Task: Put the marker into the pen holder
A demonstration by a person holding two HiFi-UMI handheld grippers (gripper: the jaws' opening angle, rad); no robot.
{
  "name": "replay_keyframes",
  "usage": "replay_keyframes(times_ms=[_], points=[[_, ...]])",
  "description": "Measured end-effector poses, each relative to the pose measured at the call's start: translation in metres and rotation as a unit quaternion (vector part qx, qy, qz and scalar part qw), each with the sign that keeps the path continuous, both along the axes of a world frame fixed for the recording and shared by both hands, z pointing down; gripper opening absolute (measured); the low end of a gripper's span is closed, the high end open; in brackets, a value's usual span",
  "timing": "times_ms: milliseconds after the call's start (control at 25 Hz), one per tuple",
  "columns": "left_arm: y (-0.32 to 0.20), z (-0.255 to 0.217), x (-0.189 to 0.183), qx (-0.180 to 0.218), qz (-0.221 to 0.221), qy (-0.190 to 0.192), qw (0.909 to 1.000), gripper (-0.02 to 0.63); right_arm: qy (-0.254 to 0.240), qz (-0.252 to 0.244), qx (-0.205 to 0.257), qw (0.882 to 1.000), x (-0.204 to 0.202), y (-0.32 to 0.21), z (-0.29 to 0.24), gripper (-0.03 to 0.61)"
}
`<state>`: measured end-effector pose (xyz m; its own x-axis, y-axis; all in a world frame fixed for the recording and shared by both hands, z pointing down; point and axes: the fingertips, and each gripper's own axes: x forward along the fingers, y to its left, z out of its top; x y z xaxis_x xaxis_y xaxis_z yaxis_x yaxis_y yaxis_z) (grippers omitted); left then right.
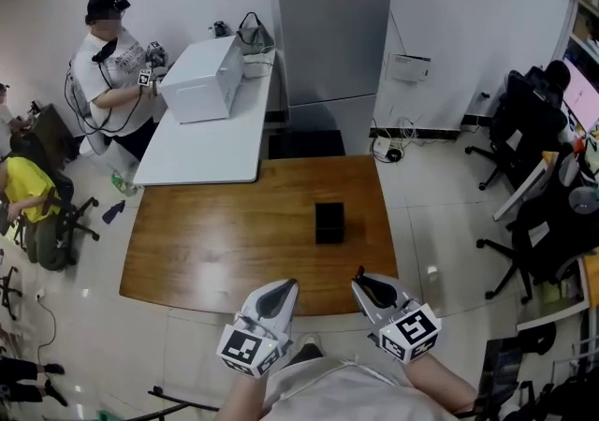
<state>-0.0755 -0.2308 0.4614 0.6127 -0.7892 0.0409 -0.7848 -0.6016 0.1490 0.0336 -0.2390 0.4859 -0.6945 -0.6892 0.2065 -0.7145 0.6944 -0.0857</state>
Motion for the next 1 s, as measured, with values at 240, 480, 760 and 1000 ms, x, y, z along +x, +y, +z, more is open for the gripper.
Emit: replay_keyframes(times_ms=[240,480,760,1000], points=[[-0.055,-0.003,-0.014,0.004,0.038,0.002,0.9993,0.017,0.0,0.01,0.023,1.0,-0.025,-0.048,-0.014,0.037],[-0.085,0.002,0.0,0.004,0.061,-0.001,0.9981,0.017,0.007,0.009,0.018,1.0,-0.024,-0.077,-0.006,0.037],[-0.111,0.001,0.011,-0.002,0.037,0.004,0.9993,0.017,0.035,-0.013,0.064,0.997,-0.017,-0.129,0.0,0.037],[-0.132,0.001,0.011,-0.007,0.024,-0.004,0.9997,0.017,0.044,-0.029,0.079,0.995,-0.025,-0.191,0.016,0.037]])
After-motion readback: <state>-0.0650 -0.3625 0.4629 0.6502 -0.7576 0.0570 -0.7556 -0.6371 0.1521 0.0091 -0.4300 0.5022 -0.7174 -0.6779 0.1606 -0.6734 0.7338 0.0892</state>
